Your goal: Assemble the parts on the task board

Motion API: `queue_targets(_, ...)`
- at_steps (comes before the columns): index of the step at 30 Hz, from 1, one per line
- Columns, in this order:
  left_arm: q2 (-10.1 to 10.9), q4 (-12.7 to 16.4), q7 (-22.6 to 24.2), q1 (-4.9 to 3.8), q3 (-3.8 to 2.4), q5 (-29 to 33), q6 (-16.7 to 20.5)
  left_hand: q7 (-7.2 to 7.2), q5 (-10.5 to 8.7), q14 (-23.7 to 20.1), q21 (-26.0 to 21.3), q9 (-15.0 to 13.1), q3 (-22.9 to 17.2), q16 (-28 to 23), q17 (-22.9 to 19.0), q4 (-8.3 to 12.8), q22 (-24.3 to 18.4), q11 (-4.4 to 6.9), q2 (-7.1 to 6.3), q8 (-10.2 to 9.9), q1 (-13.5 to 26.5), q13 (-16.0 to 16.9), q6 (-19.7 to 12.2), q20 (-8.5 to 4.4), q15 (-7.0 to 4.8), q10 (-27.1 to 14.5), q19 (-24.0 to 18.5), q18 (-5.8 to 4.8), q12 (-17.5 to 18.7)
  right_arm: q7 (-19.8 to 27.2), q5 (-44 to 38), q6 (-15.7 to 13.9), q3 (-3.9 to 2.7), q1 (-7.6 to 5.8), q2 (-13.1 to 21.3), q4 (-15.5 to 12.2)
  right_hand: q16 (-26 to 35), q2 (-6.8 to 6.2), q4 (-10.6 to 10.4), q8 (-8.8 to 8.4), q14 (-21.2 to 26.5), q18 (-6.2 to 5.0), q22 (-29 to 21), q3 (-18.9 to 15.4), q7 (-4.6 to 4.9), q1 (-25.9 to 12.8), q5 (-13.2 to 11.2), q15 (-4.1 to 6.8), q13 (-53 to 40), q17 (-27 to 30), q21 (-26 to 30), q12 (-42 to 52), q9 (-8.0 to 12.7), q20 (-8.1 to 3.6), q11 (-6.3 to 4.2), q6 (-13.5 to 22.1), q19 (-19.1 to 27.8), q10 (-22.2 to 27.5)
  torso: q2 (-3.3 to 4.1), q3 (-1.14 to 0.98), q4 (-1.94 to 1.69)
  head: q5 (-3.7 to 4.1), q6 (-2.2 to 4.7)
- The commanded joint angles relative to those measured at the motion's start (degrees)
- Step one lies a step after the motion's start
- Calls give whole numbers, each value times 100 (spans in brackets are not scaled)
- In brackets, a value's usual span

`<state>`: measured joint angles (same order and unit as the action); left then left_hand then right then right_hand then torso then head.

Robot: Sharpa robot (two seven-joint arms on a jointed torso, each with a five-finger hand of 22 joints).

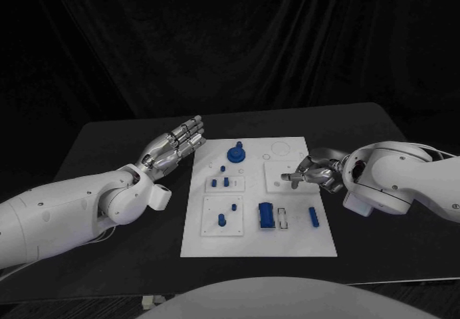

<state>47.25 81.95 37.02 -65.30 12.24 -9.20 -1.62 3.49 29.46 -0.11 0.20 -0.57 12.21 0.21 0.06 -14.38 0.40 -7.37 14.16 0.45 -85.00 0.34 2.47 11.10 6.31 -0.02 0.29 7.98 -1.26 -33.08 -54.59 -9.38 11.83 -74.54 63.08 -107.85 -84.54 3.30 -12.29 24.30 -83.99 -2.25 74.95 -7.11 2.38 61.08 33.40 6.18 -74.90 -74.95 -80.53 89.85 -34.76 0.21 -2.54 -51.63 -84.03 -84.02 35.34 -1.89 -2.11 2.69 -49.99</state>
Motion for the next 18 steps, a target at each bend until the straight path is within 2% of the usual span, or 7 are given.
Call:
queue_targets(1,-14,8,137,9,-6,33,-83,-50,37,11,14,-5,-17,-21,-6,14,7,-38,-11,24,-63,7,6,54,51,9,4,79,-37,-76,-281,284,-1,-13,40,38,12,-104,133,-158,-347,9,1215,59,54,305,217,-72,-1510,-50,-16,15,184,46,77,131,-291,-598,3,1,-1,-3,-1)
queue_targets(4,-18,3,131,10,-6,33,-84,-7,43,11,15,-6,-32,-21,-6,26,8,-45,-9,25,-79,10,12,86,62,11,6,94,-47,-194,-678,697,-1,-15,73,58,22,-213,140,-239,-340,8,1213,-2,98,330,72,-110,-1510,-20,-12,15,329,83,120,142,-288,-598,7,1,-3,4,-1)
queue_targets(6,-21,0,132,11,-6,33,-83,98,42,11,16,-11,-48,-21,-6,28,9,-6,-3,33,-85,9,39,113,44,11,7,129,-47,-245,-875,928,-1,-15,88,70,35,-229,100,-243,-333,2,1205,-56,104,289,-216,-122,-1510,10,14,15,381,100,128,112,-278,-598,9,1,-5,13,-1)
queue_targets(7,-22,-2,134,11,-6,33,-83,98,42,11,16,-11,-48,-21,-6,28,9,-6,-3,33,-85,9,39,113,44,11,7,129,-47,-265,-954,1035,-1,-16,94,79,36,-217,42,-209,-332,-7,1195,-106,91,239,-435,-121,-1510,13,48,15,406,107,123,38,-266,-598,9,2,-5,14,-1)
queue_targets(8,-23,-4,134,12,-6,33,-82,98,42,11,16,-11,-48,-21,-6,28,9,-6,-3,33,-85,9,39,113,44,11,7,129,-47,-278,-1008,1114,-1,-16,98,88,36,-215,38,-206,-332,-7,1194,-108,90,237,-445,-121,-1510,13,48,15,408,107,123,31,-266,-598,6,2,-4,13,-1)
queue_targets(14,-35,-11,135,22,-6,33,-88,121,45,11,16,-13,-52,-21,-6,30,9,-2,-2,35,-87,11,46,119,40,11,7,138,-57,-339,-1408,1619,0,-17,88,192,24,-84,-83,-61,-338,-22,1178,-163,-26,195,-1090,-57,-1510,-7,104,15,458,68,33,-429,-251,-598,0,2,-4,17,-1)
queue_targets(18,-41,-13,138,30,-6,33,-97,124,46,11,18,-12,-53,-21,-6,30,12,-4,-2,34,-88,13,45,121,40,12,9,140,-62,-355,-1596,1758,0,-17,80,235,33,-33,-127,-82,-334,-32,1162,-154,-44,175,-1140,-39,-1510,15,153,15,489,49,15,-502,-237,-598,1,2,-6,36,-1)
